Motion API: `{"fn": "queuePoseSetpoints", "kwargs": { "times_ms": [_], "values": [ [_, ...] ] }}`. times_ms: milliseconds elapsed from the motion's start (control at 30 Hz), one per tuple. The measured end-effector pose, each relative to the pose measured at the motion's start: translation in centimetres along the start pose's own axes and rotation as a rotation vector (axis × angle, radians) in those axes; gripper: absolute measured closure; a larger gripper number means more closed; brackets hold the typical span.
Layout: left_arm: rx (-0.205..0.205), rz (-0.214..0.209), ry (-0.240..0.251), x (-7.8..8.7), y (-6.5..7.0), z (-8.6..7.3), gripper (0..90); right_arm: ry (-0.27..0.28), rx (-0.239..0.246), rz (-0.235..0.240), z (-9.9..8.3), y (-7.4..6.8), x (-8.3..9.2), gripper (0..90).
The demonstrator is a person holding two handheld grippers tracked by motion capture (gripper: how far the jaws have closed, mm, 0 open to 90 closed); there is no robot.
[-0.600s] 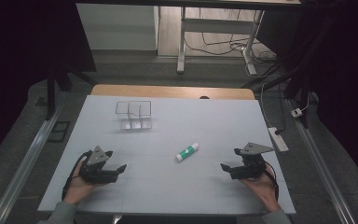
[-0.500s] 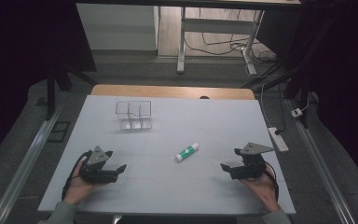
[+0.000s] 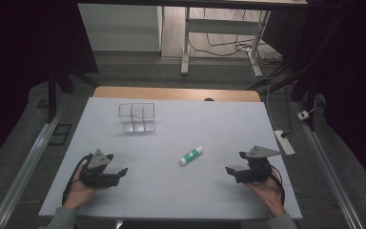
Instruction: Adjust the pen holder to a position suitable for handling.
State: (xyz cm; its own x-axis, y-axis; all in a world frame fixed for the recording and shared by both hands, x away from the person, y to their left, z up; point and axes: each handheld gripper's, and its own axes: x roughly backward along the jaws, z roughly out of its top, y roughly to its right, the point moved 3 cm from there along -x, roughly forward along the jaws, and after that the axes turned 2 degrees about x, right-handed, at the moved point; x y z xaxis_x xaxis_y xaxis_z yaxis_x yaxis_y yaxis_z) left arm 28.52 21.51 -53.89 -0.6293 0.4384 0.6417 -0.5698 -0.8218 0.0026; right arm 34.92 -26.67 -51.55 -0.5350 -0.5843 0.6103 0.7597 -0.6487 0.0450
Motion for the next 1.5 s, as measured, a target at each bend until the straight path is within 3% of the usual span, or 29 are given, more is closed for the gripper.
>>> {"fn": "queuePoseSetpoints", "kwargs": {
  "times_ms": [800,933,1333,1500],
  "values": [
    [0.057,0.016,-0.02,-1.8,-1.9,1.8,24.3,-0.021,0.011,0.005,-0.2,-0.2,-0.3,14.5],
    [0.076,0.013,-0.037,-2.2,-2.9,2.5,24.7,-0.026,0.013,-0.001,-0.2,-0.2,-0.3,14.6],
    [0.085,0.069,-0.061,-3.8,-5.3,3.3,25.0,-0.03,0.008,-0.013,-0.4,-0.2,-0.2,14.8],
    [0.13,0.103,-0.063,-4.5,-7.0,3.7,27.1,-0.036,0.006,-0.021,-0.4,-0.2,-0.3,14.8]
  ]
}}
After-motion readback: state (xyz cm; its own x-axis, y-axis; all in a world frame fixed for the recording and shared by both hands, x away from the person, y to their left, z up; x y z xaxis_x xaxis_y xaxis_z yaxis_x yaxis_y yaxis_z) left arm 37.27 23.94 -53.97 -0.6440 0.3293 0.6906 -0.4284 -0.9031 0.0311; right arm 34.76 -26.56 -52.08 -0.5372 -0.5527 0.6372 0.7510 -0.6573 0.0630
